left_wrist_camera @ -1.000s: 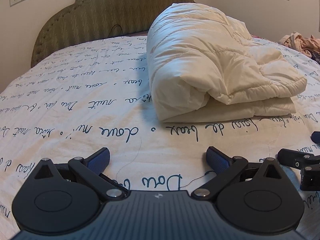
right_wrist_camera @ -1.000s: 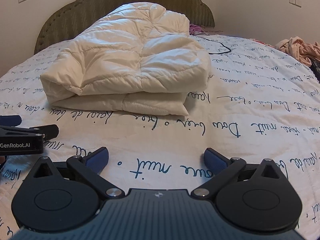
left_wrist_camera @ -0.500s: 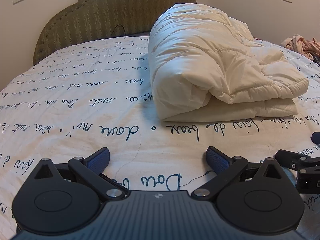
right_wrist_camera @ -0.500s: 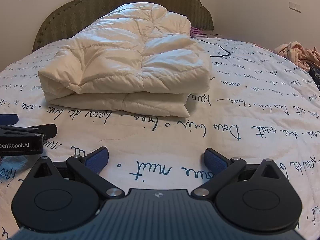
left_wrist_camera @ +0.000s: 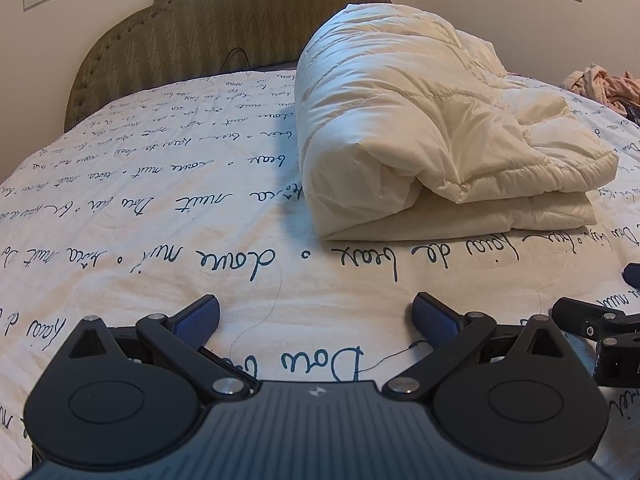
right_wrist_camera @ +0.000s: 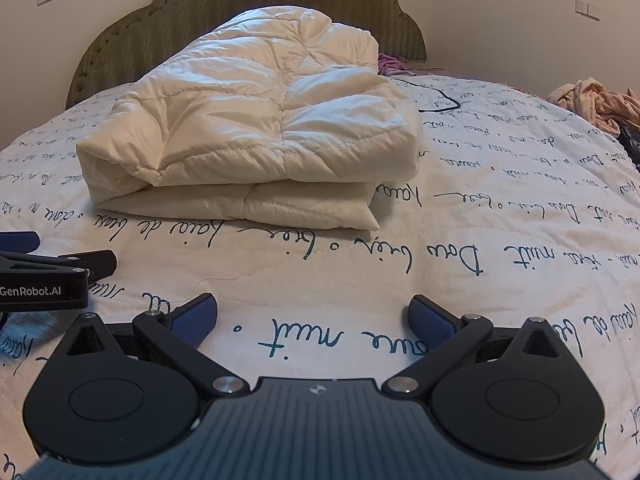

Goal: Fold small clothes

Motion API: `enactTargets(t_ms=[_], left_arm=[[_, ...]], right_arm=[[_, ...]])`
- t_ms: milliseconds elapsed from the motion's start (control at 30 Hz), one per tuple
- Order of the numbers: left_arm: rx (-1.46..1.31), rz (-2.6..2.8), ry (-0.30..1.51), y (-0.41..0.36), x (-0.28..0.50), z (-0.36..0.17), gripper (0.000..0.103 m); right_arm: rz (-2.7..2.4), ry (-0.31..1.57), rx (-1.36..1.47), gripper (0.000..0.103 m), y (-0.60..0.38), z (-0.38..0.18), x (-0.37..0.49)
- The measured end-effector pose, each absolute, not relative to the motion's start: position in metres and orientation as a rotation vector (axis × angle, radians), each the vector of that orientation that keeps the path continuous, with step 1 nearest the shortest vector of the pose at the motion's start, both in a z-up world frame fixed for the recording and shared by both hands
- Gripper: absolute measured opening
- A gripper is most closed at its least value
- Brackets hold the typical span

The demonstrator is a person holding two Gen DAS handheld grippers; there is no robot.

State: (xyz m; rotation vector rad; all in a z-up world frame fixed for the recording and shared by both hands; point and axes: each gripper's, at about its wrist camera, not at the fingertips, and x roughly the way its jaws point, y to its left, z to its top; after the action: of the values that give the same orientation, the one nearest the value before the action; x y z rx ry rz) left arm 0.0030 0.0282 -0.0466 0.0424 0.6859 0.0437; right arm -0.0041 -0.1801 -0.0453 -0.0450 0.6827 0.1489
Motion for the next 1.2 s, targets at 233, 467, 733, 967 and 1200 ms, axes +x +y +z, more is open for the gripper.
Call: enactTargets(t_ms=[233, 467, 733, 967, 1200], left_arm=[[0.033, 0.039, 0.687, 0.0292, 0.0031, -0.0467, 0.103], [0.027, 0.036, 0.687, 0.0296, 0.0030, -0.0466, 0.103], [0.027, 0.036, 0.687, 0.0300, 0.0031, -0.0465, 0.103], [0.029, 0.037, 0.688, 0.0297, 0.0029, -0.0466, 0.103], [0.032, 0.037, 0.688, 0.0298, 0.0032, -0.0464, 0.103]], right_arm=[[0.150, 0.685, -0.047, 0.103, -0.1796, -0.0456, -0.0042], [0.150, 0.686, -0.044, 0.103, -0.1793, -0.0459, -0.0041], [0.150, 0.686, -0.042, 0.103, -0.1793, -0.0458, -0.0042], [0.149, 0.686, -0.043, 0.103, -0.1792, -0.0457, -0.0044], [0.149, 0.686, -0.045, 0.103, -0.1792, -0.0460, -0.0042]])
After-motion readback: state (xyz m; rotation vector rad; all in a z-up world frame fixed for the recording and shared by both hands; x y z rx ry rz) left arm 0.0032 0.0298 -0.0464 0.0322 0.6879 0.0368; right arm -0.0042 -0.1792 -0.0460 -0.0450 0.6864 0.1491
